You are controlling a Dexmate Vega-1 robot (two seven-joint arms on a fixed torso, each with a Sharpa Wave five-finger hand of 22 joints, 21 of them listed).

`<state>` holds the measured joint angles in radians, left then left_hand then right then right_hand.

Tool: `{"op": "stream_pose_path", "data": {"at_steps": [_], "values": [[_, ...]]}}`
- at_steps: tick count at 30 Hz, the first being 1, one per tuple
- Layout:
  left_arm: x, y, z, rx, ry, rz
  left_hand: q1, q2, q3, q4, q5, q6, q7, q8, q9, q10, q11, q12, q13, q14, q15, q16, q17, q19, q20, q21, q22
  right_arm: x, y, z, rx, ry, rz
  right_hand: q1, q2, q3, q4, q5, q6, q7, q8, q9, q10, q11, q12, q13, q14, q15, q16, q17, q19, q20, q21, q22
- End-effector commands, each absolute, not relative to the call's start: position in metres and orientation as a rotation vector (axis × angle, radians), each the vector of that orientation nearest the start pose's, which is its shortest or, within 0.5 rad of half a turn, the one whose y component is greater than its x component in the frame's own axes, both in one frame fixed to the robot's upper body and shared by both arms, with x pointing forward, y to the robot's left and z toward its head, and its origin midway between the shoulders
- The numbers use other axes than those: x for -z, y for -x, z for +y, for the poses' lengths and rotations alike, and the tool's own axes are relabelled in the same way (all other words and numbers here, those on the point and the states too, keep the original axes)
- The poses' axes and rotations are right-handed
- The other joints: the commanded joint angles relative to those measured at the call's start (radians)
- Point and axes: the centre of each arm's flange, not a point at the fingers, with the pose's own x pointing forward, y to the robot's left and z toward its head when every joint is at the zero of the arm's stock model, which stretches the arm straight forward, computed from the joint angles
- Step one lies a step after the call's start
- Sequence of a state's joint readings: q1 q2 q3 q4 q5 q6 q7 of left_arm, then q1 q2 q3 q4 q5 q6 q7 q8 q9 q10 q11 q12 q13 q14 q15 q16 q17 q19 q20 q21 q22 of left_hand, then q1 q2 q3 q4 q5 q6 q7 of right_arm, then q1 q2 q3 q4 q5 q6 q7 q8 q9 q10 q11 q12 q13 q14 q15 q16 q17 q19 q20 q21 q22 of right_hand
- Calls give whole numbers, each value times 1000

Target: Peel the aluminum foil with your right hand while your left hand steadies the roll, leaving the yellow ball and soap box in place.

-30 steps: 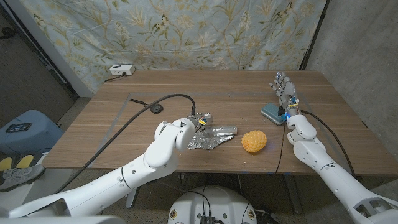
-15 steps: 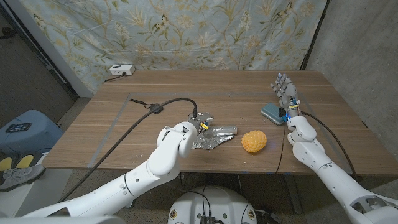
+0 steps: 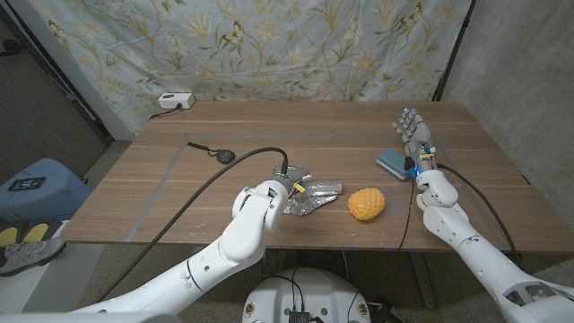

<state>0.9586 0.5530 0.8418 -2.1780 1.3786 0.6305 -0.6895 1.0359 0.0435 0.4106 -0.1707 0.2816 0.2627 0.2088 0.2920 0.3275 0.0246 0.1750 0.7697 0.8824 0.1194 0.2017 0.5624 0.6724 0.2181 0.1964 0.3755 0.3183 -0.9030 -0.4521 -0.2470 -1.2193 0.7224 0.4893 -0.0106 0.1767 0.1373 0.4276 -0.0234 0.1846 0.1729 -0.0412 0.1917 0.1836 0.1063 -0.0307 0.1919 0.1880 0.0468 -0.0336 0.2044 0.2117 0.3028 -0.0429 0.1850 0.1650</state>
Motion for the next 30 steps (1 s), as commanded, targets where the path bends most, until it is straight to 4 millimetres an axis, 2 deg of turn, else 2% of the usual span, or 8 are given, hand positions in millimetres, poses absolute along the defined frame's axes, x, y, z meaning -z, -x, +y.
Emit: {"op": "stream_pose_path", "data": {"at_steps": [1, 9, 24, 30], "values": [[71, -494, 62, 61, -1775, -374, 15, 4, -1, 2, 7, 11, 0, 5, 4, 11, 4, 7, 4, 3, -5, 5, 0, 5, -3, 4, 2, 50, -637, -360, -13, -237, -717, 13, 22, -1, -3, 0, -2, 2, 0, 5, -2, -3, -1, 2, -4, -36, 10, 2, -4, -54, 4, 4], [70, -500, 60, 40, -1768, -404, 37, 1, 12, 1, 24, 66, -14, 23, 20, 57, -10, 27, 5, 59, -22, 11, -18, 50, -6, 30, 3, 51, -639, -360, -8, -247, -714, 13, 23, -1, -3, 1, -1, 3, 0, 5, -2, -4, 0, 2, -4, -35, 10, 2, -4, -55, 5, 4], [77, -509, 59, 0, -1772, -456, 79, 0, 26, -3, 43, 110, -24, 39, 39, 100, -22, 44, 6, 104, -38, 24, -26, 84, -5, 53, 4, 61, -642, -365, 7, -263, -695, 12, 22, -1, -2, 1, -1, 2, 0, 5, -3, -5, 0, 2, -4, -35, 10, 2, -4, -56, 5, 4], [79, -510, 59, -13, -1774, -474, 95, -9, 30, -3, 53, 145, -36, 55, 48, 133, -32, 55, 2, 139, -52, 31, -34, 111, -13, 69, 4, 63, -641, -368, 12, -266, -692, 12, 22, -1, -2, 1, -2, 4, 0, 5, -3, -4, 0, 2, -3, -35, 10, 1, -4, -55, 5, 4]]}}
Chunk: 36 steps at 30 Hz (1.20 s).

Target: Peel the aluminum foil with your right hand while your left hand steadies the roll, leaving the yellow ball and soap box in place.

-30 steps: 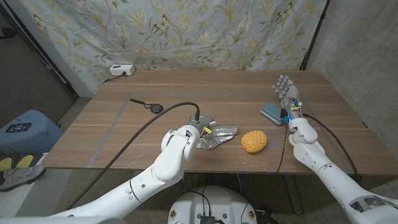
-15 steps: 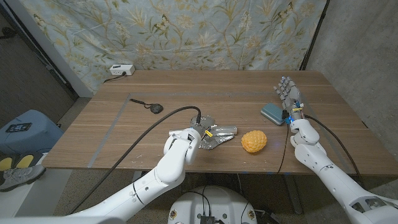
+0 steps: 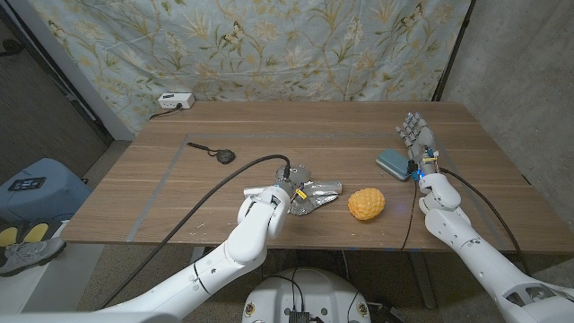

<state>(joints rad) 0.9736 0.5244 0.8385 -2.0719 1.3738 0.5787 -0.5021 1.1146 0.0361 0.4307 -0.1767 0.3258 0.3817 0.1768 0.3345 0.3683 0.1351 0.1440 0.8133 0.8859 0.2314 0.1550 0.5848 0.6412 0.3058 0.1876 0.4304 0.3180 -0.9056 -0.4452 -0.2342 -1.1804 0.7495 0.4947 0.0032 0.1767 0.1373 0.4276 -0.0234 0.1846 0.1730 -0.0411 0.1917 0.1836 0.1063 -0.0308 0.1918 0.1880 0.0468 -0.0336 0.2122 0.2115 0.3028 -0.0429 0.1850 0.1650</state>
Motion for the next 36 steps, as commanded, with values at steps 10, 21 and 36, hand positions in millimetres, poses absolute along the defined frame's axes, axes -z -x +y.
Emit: {"op": "stream_pose_path", "data": {"at_steps": [10, 21, 36], "values": [[82, -509, 55, -56, -1768, -522, 66, -20, 19, 3, 28, 144, -16, 74, 39, 152, -36, 29, -50, 149, -49, 39, -20, 112, -26, 70, 5, 67, -641, -370, 10, -270, -684, 12, 22, 0, -1, 1, -2, 2, 1, 5, -3, -3, 1, 2, -3, -34, 3, 1, -4, -55, 5, 4], [84, -510, 56, -124, -1748, -577, 111, -23, 30, 1, 42, 202, -25, 104, 59, 232, -60, 37, -80, 236, -82, 58, -34, 169, -40, 109, 4, 69, -643, -370, 8, -274, -675, 10, 22, 0, 1, 1, -2, 3, 1, 5, -3, -4, 1, 2, -3, -35, 2, 2, -4, -54, 5, 4], [90, -515, 62, -118, -1730, -582, 168, -36, 34, 3, 54, 227, -40, 121, 77, 247, -76, 22, -105, 260, -93, 44, -63, 180, -58, 134, 1, 78, -643, -369, 14, -294, -654, 8, 22, 1, 3, 1, -3, 4, 1, 5, -2, -4, 1, 2, -3, -35, 2, 2, -4, -54, 5, 4]]}}
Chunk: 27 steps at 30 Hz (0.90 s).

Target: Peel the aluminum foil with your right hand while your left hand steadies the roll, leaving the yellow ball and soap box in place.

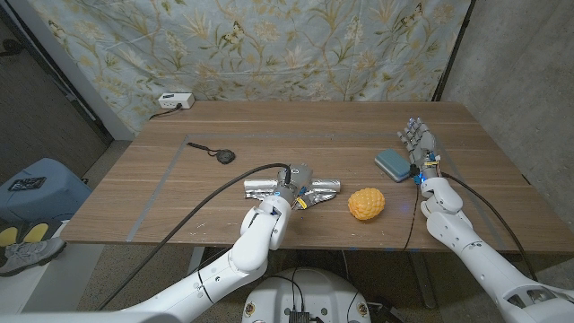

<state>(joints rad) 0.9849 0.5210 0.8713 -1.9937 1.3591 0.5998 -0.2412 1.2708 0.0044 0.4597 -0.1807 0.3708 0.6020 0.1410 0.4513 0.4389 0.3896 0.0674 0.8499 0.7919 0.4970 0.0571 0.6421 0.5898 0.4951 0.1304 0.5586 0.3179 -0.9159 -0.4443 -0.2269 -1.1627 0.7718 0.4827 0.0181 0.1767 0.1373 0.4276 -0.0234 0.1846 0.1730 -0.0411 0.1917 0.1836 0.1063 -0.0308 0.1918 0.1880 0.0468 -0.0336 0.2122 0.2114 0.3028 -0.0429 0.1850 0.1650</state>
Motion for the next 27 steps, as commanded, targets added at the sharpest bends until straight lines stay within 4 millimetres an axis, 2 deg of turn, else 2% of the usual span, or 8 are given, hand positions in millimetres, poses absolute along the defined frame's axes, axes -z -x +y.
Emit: {"op": "stream_pose_path", "data": {"at_steps": [1, 5, 9, 13, 16, 19, 24, 27], "values": [[90, -516, 62, -123, -1727, -582, 12, -6, 4, 8, 9, 12, -9, 5, 6, -1, 0, -15, -15, -3, 0, -17, -17, -9, -3, 8, 1, 79, -643, -369, 15, -294, -652, 8, 22, 1, 4, 1, -3, 4, 1, 5, -2, -4, 1, 2, -3, -36, 2, 2, -4, -54, 5, 4], [92, -517, 64, -134, -1725, -589, 20, -7, 7, 12, 14, 47, -17, 11, -3, 46, -23, -22, -46, 42, -26, -30, -51, 19, -15, 28, -5, 81, -643, -369, 15, -300, -649, 8, 22, 1, 4, 1, -3, 4, 1, 5, -2, -3, 1, 2, -3, -36, 2, 2, -3, -54, 5, 4], [94, -521, 65, -139, -1741, -593, 35, -4, 9, 10, 17, 66, -19, 13, -8, 65, -31, -27, -63, 69, -40, -25, -54, 33, -24, 40, -8, 84, -644, -369, 14, -305, -644, 8, 22, 2, 4, 2, -2, 3, 1, 5, -2, -4, 1, 2, -2, -36, 2, 1, -3, -54, 5, 4], [96, -524, 65, -122, -1745, -557, 47, -7, 8, 6, 19, 74, -24, 14, -11, 73, -40, -31, -72, 68, -49, -27, -55, 34, -25, 44, -10, 87, -644, -371, 17, -309, -638, 7, 22, 2, 5, 2, -2, 3, 1, 5, -1, -3, 2, 2, -1, -35, 2, 1, -3, -54, 5, 4], [96, -524, 65, -127, -1742, -574, 58, -8, 8, 5, 20, 84, -37, 14, -14, 92, -50, -32, -83, 81, -60, -28, -58, 31, -29, 49, -12, 88, -644, -372, 16, -311, -634, 7, 21, 2, 5, 2, -1, 3, 2, 5, -1, -4, 2, 2, -1, -36, 3, 1, -3, -53, 5, 4], [96, -526, 65, -119, -1743, -571, 64, -2, 8, 12, 27, 130, -45, 27, -21, 133, -78, -30, -99, 125, -88, -25, -66, 58, -46, 69, -16, 88, -644, -372, 14, -311, -633, 6, 22, 2, 7, 2, -1, 3, 1, 5, -1, -4, 2, 2, -1, -36, 3, 2, -3, -53, 5, 4], [97, -529, 65, -110, -1745, -565, 59, -1, 10, 18, 39, 170, -71, 35, -29, 175, -98, -39, -129, 161, -115, -47, -95, 85, -71, 91, -26, 88, -644, -373, 12, -309, -630, 5, 22, 3, 8, 2, -1, 2, 2, 5, -1, -3, 2, 2, 0, -37, 3, 1, -2, -53, 6, 4], [97, -530, 65, -105, -1743, -558, 62, 6, 13, 19, 50, 199, -80, 40, -38, 205, -112, -44, -145, 192, -131, -58, -109, 106, -95, 110, -36, 88, -645, -373, 9, -310, -627, 5, 21, 3, 8, 2, -2, 2, 1, 5, -1, -4, 2, 2, 1, -36, 3, 1, -2, -52, 6, 4]]}}
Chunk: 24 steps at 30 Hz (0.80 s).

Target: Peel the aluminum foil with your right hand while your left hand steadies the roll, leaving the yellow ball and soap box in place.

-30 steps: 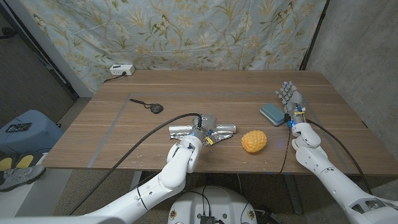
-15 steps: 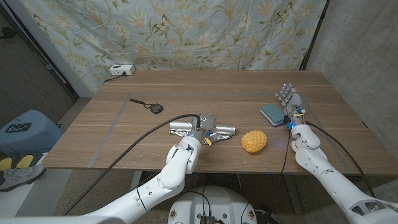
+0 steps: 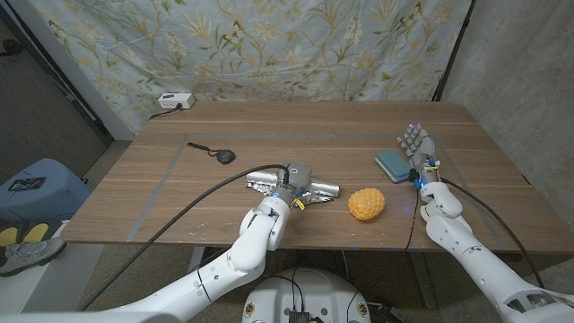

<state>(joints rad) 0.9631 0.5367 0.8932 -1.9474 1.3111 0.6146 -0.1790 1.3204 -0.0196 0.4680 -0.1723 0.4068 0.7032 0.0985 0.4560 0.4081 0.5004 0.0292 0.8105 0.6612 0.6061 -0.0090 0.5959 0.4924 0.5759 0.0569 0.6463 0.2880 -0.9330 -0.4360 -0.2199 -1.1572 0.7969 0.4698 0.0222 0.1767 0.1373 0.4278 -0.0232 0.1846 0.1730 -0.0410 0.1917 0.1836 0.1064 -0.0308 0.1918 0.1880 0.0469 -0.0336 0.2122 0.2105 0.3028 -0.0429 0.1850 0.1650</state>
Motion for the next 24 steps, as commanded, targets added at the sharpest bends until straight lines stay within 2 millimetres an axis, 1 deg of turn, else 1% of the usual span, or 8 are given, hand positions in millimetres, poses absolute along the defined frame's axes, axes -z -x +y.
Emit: {"op": "stream_pose_path", "data": {"at_steps": [1, 3, 4, 5, 7, 9, 15, 24], "values": [[97, -531, 64, -104, -1740, -556, 13, 32, 4, 10, 16, 110, -39, 39, -9, 105, -82, -2, -13, 89, -70, -13, -13, 29, -25, 27, -9, 88, -645, -373, 9, -311, -627, 4, 22, 3, 8, 2, -2, 2, 2, 5, -1, -3, 2, 2, 1, -36, 3, 2, -2, -53, 6, 4], [96, -531, 65, -103, -1737, -557, 16, 39, -4, 11, 20, 136, -49, 46, -14, 128, -91, 2, -11, 116, -93, -1, -7, 44, -33, 39, -15, 87, -646, -373, 6, -309, -626, 4, 22, 4, 9, 2, -1, 2, 2, 5, 0, -2, 2, 2, 1, -35, 2, 2, -2, -52, 6, 4], [95, -532, 65, -104, -1733, -553, 17, 41, -6, 11, 21, 141, -50, 47, -16, 135, -94, 1, -15, 123, -100, 2, -4, 48, -36, 43, -17, 87, -646, -373, 4, -308, -625, 4, 22, 4, 9, 2, -2, 2, 2, 5, 0, -2, 2, 2, 1, -35, 3, 2, -2, -52, 6, 4], [94, -532, 65, -101, -1727, -551, 18, 44, -10, 11, 24, 153, -56, 51, -19, 147, -97, 0, -19, 136, -110, 6, -2, 61, -44, 52, -21, 87, -646, -373, 4, -307, -625, 3, 21, 4, 9, 2, -2, 2, 2, 5, 0, -3, 2, 2, 1, -35, 2, 2, -1, -52, 6, 4], [92, -533, 65, -102, -1719, -553, 21, 48, -19, 10, 28, 174, -62, 56, -25, 173, -106, 2, -20, 161, -133, 15, 4, 69, -47, 63, -29, 86, -646, -372, 3, -304, -623, 4, 21, 4, 9, 2, -1, 2, 2, 5, 0, -3, 2, 2, 2, -35, 2, 2, -1, -52, 6, 4], [89, -533, 65, -105, -1710, -545, 22, 49, -22, 9, 30, 183, -66, 58, -27, 174, -104, 2, -16, 165, -140, 16, 5, 70, -49, 66, -32, 86, -646, -372, 2, -303, -621, 3, 21, 4, 10, 2, -1, 2, 2, 5, 0, -3, 2, 2, 2, -35, 2, 2, -1, -52, 6, 4], [77, -531, 66, -97, -1679, -533, 22, 54, -25, 11, 34, 180, -65, 55, -32, 177, -102, 0, -12, 166, -146, 10, 4, 66, -50, 71, -37, 84, -647, -372, -1, -297, -618, 3, 21, 5, 10, 2, 0, 2, 2, 5, 0, -3, 2, 2, 2, -35, 2, 1, 0, -52, 6, 4], [62, -529, 69, -88, -1646, -524, 16, 59, -30, 15, 40, 173, -64, 51, -37, 176, -99, -4, -5, 165, -143, 0, 1, 55, -49, 75, -44, 79, -648, -369, -4, -286, -617, 3, 21, 6, 11, 2, -1, 2, 2, 5, -1, -4, 2, 2, 2, -36, 2, 1, 0, -52, 6, 4]]}}
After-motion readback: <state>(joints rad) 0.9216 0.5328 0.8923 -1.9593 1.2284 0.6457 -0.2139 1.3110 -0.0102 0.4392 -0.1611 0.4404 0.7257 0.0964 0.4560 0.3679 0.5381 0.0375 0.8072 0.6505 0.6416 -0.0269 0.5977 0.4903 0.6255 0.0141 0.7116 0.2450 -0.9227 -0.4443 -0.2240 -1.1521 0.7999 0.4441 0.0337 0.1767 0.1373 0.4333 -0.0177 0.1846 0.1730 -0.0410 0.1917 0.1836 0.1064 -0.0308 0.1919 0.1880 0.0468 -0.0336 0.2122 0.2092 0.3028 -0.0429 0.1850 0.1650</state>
